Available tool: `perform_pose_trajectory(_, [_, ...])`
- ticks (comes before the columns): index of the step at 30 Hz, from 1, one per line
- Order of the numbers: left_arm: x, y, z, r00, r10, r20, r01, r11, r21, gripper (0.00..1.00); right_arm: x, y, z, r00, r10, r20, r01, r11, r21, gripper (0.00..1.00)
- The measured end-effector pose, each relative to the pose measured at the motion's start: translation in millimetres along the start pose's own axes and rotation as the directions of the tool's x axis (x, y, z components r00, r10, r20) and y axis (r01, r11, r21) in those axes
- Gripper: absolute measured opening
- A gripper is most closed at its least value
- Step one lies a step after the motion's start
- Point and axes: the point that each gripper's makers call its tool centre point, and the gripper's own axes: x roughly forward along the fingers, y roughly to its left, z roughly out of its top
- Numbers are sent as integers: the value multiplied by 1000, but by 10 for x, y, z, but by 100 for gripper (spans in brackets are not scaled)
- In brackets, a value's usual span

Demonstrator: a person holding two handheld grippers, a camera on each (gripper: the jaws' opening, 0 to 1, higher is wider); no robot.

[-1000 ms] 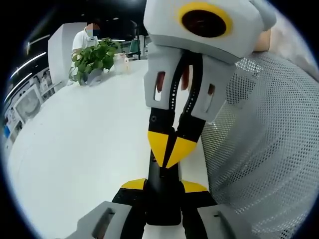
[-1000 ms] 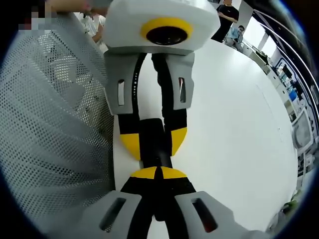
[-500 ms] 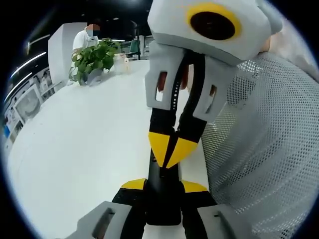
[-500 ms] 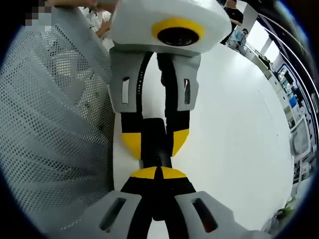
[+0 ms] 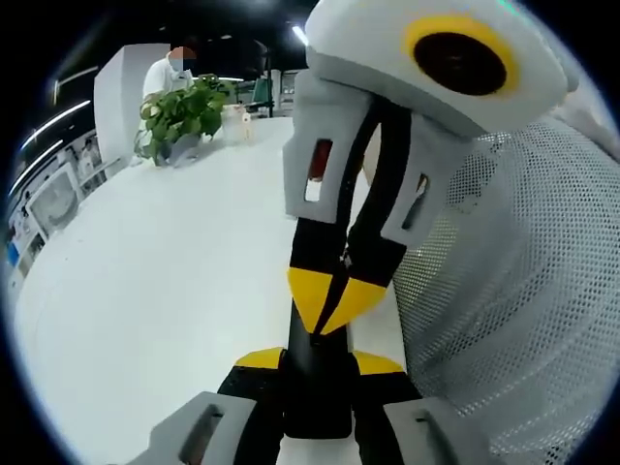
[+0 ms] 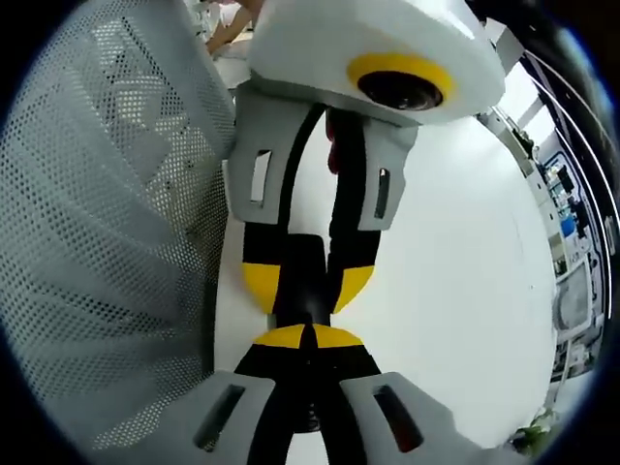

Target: Press the specified remote control buttons in sequence, fully releasing each button before pressing the next.

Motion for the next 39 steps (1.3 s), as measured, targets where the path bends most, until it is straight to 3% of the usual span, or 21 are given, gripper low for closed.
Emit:
perform_pose_trajectory(18, [-6,3,2,1000,-2,6,2,1000,-3,26,12,3,37,1000,-2,17,3,997,-79,0])
perform_pose_trajectory(24, [-10,3,2,1000,-2,5,2,1000,-3,26,13,-18,38,1000,14,25,-14,1000,-13,0])
perform_pose_trajectory(29, [-11,3,5,1000,-3,11,3,1000,-8,26,21,-5,41,999,39,6,-38,997,-66,0])
perform_pose_trajectory(34, [-9,4,6,1000,-3,11,3,1000,-7,26,18,-8,33,998,51,29,-50,998,-30,0])
perform_pose_trajectory(39, [-8,3,5,1000,-4,10,4,1000,-6,26,28,-4,41,999,49,-13,-50,998,-49,0])
